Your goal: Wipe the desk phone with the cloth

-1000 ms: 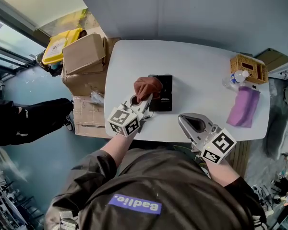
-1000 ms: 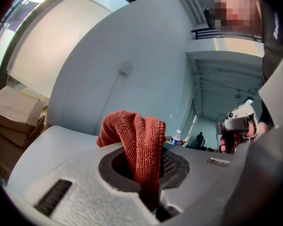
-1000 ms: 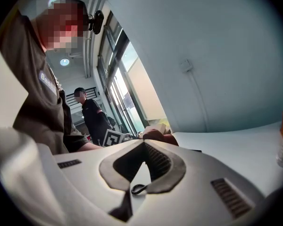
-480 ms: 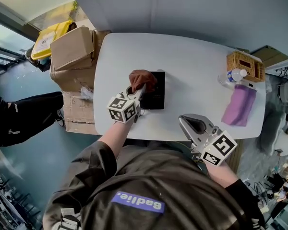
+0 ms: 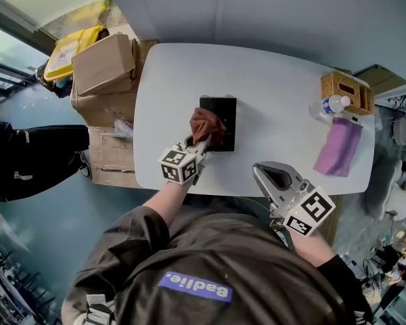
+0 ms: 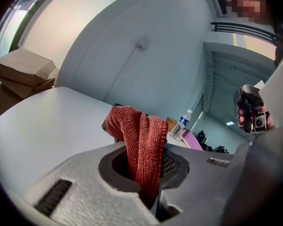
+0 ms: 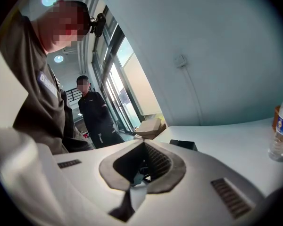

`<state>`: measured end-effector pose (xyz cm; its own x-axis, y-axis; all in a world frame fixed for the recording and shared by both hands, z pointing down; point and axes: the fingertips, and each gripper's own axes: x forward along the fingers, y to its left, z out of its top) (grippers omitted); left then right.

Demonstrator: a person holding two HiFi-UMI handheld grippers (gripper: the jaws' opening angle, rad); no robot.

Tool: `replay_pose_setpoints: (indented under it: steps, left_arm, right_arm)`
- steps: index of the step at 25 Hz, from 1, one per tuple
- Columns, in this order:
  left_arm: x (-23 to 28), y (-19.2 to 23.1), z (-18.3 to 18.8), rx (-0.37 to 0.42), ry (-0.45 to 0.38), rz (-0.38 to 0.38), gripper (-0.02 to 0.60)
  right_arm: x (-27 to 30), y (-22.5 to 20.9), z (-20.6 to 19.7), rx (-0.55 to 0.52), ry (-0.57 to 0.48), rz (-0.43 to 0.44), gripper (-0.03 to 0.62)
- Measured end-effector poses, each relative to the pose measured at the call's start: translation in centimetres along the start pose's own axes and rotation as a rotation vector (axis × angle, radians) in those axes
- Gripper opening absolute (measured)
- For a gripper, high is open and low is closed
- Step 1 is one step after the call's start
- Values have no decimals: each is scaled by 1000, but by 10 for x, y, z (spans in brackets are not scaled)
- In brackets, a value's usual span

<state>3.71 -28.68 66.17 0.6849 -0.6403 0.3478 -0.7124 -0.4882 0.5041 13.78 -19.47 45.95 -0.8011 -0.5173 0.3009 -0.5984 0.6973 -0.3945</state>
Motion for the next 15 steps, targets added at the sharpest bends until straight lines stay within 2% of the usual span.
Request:
replay_pose_setpoints:
  steps: [7, 12, 15]
  left_arm:
    - [-14, -11, -33, 32, 71, -37, 32]
    - [-18, -18, -33, 46, 107, -52, 32]
    - [-17, -23, -20, 64, 101, -62, 32]
  right_arm:
    - [-2, 12, -7, 12, -5, -22, 28]
    - [-3, 19, -3, 17, -30, -30, 28]
    - [-5, 18, 3, 16, -56, -38, 28]
